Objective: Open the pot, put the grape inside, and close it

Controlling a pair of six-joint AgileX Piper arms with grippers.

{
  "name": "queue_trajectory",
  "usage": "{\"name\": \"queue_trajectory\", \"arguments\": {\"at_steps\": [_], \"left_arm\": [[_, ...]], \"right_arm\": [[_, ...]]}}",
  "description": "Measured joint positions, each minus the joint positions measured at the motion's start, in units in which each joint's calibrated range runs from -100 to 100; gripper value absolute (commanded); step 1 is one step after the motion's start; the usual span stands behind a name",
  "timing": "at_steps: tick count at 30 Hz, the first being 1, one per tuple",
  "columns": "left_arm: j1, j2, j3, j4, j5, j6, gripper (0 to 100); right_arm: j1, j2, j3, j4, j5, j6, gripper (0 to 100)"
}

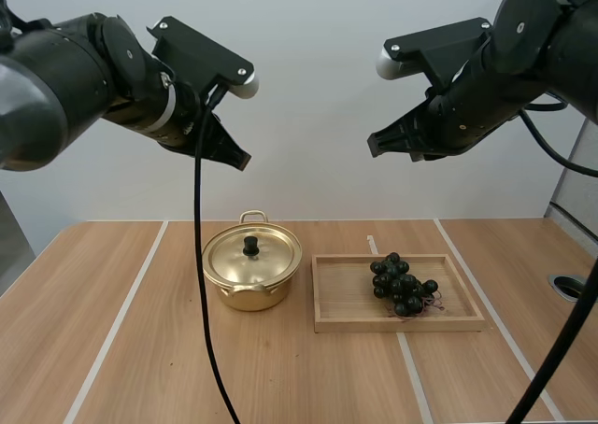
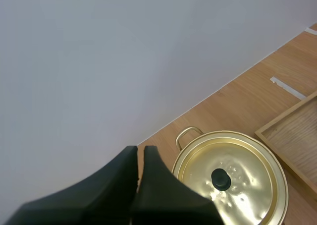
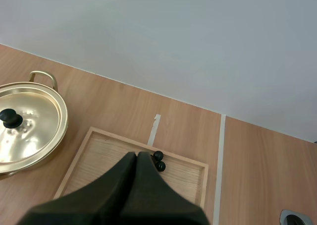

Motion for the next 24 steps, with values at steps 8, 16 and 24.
{"name": "queue_trajectory", "arguments": {"at_steps": [8, 16, 24], "left_arm": [[0.00, 0.0, 0.0, 0.2, 3.1, 2.3, 100], [0.00, 3.3, 0.0, 0.0, 7.9, 5.3, 100], [-0.17, 12.5, 0.0, -0.5, 10.9, 5.4, 100]], "right_arm": [[0.0, 0.0, 0.0, -0.9, 0.2, -1.2, 100], [0.0, 1.3, 0.0, -2.0, 4.6, -1.4, 100], [0.0, 3.0, 0.0, -2.1, 6.2, -1.4, 100]]}}
